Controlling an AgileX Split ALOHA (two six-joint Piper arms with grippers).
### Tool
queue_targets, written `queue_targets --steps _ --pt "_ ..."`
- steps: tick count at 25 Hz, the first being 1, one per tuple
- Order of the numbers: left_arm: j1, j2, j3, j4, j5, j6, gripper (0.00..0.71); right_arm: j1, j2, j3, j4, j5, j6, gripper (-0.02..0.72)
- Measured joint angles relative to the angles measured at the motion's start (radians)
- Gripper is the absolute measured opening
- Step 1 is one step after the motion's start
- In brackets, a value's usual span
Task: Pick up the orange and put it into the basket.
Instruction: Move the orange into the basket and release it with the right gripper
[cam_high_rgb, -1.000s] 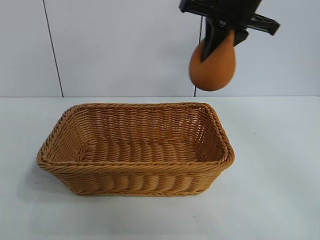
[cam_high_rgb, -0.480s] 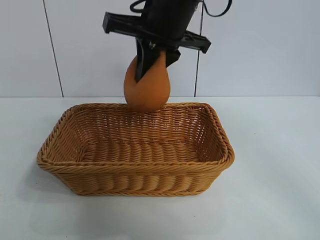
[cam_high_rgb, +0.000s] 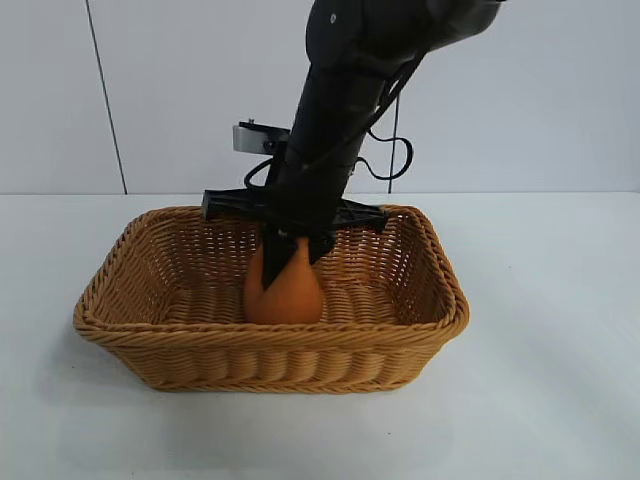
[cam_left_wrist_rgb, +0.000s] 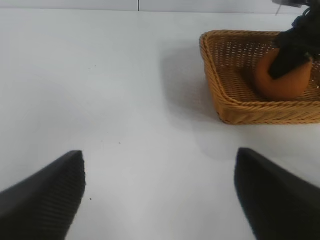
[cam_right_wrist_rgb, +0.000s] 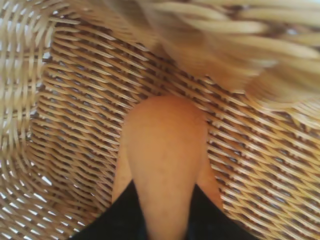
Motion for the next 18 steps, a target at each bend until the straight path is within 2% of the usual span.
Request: queue_targets --steps 3,6,10,16,18 --pt "0.0 0.0 0.0 0.0 0.0 0.0 0.582 0.0 -0.004 -0.001 -0.023 0.039 0.002 0.673" --pt "0.0 0.0 0.0 0.0 0.0 0.0 0.582 0.0 -0.025 -0.026 -0.065 0.105 0.019 0.686" --pt "0.0 0.0 0.0 0.0 0.0 0.0 0.582 0.0 -0.049 -0.149 -0.114 0.223 0.036 0.694" --pt "0.0 0.0 0.0 0.0 0.0 0.0 0.582 0.0 -0.082 -0.329 -0.138 0.242 0.062 0.694" --pt "0.0 0.0 0.0 0.0 0.0 0.0 0.582 0.0 -0.099 -0.351 -0.163 0.243 0.066 0.694"
